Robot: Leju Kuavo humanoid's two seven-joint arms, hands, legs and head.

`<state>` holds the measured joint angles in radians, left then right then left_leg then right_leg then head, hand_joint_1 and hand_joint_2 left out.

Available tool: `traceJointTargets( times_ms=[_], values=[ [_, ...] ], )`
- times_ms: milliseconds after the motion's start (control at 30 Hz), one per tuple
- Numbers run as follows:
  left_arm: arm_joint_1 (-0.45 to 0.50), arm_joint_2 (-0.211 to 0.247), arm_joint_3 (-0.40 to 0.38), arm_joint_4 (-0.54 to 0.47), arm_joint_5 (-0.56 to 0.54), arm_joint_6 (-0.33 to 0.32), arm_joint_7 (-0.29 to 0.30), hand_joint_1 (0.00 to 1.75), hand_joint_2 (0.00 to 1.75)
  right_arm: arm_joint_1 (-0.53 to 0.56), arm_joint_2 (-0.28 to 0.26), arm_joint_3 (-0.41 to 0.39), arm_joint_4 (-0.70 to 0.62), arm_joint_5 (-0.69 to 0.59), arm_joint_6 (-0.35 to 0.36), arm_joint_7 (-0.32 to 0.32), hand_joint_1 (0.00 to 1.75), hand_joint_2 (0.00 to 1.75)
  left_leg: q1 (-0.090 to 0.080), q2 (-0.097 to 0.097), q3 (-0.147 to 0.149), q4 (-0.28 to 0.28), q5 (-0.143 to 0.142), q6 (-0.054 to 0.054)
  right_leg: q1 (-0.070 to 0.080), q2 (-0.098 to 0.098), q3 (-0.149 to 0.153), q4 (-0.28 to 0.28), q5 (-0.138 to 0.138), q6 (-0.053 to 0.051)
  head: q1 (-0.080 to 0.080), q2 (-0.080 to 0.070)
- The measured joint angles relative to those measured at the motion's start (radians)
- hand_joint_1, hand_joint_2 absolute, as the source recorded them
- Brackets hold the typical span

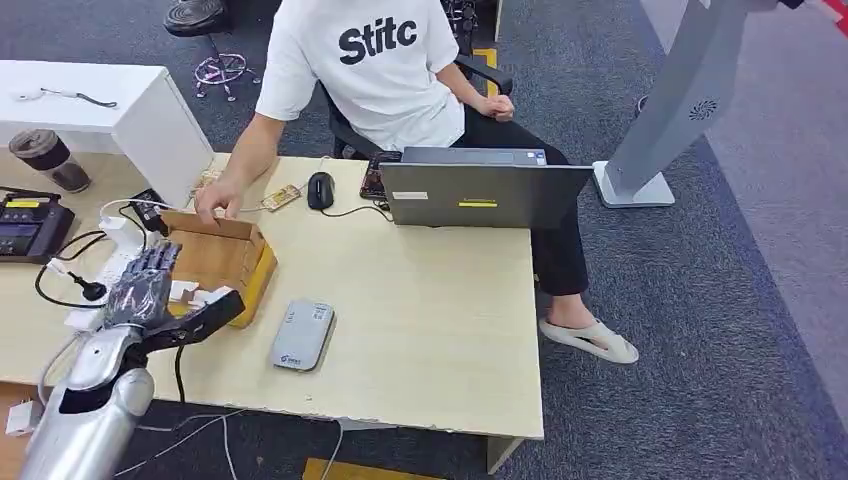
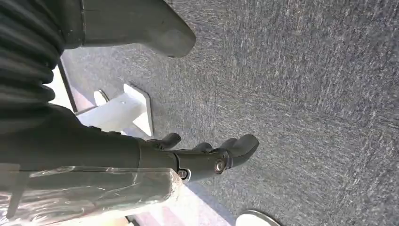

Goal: Pass the card to the sensor for recognition and then transmit it.

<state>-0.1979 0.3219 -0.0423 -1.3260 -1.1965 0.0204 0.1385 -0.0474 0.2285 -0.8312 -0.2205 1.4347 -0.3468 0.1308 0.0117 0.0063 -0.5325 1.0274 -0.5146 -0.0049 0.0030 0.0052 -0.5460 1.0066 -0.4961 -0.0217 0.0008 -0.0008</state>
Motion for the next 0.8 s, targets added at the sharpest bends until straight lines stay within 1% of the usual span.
traceJointTargets(
  times_ms=[67, 133, 267, 467, 633, 700, 800],
  values=[
    [0.007, 0.024, -0.012, -0.010, 0.061, -0.062, -0.002, 0.09, 1.75, 0.000, 0.000, 0.000, 0.000, 0.000, -0.002, 0.000, 0.00, 1.75, 0.000, 0.000, 0.000, 0.000, 0.000, 0.000, 0.000, 0.001, 0.000, 0.000, 0.000, 0.000, 0.000, 0.000],
    [0.012, 0.052, -0.022, -0.022, 0.107, -0.102, -0.003, 0.07, 1.75, 0.000, -0.001, 0.000, 0.000, -0.005, -0.003, 0.000, 0.00, 1.75, 0.000, 0.000, 0.000, 0.000, 0.000, 0.000, 0.000, 0.000, 0.000, 0.000, 0.000, 0.000, 0.000, 0.000],
    [0.012, 0.098, -0.037, -0.040, 0.139, -0.129, -0.003, 0.07, 1.75, 0.000, -0.002, -0.001, 0.000, -0.013, -0.003, 0.000, 0.00, 1.75, 0.000, 0.000, 0.000, 0.000, 0.000, 0.000, 0.000, 0.000, 0.000, 0.000, 0.000, 0.000, 0.000, 0.000],
    [0.007, 0.116, -0.058, -0.044, 0.146, -0.131, 0.002, 0.07, 1.75, 0.000, -0.002, -0.002, 0.000, -0.013, -0.003, -0.002, 0.00, 1.75, 0.000, 0.000, 0.000, 0.000, 0.000, 0.000, 0.000, 0.000, 0.000, 0.000, 0.000, 0.000, 0.000, 0.000],
    [0.004, 0.116, -0.069, -0.044, 0.144, -0.114, 0.014, 0.09, 1.75, 0.000, -0.002, -0.002, 0.000, -0.013, -0.003, -0.002, 0.00, 1.75, 0.000, 0.000, 0.000, 0.000, 0.000, 0.000, 0.000, 0.000, 0.000, 0.000, 0.000, 0.000, 0.000, 0.000],
    [0.002, 0.116, -0.074, -0.044, 0.145, -0.104, 0.017, 0.14, 1.75, 0.000, -0.002, -0.002, 0.000, -0.012, -0.003, -0.002, 0.00, 1.75, 0.000, 0.000, 0.000, 0.000, 0.000, 0.000, 0.000, 0.000, 0.000, 0.000, 0.000, 0.000, 0.000, 0.000],
    [0.000, 0.113, -0.077, -0.044, 0.144, -0.089, 0.017, 0.12, 1.75, 0.000, -0.002, -0.002, 0.000, -0.011, -0.003, -0.002, 0.00, 1.75, 0.000, 0.000, 0.000, 0.000, 0.000, 0.000, 0.000, 0.000, 0.000, 0.000, 0.000, 0.000, 0.000, 0.000]
  ],
)
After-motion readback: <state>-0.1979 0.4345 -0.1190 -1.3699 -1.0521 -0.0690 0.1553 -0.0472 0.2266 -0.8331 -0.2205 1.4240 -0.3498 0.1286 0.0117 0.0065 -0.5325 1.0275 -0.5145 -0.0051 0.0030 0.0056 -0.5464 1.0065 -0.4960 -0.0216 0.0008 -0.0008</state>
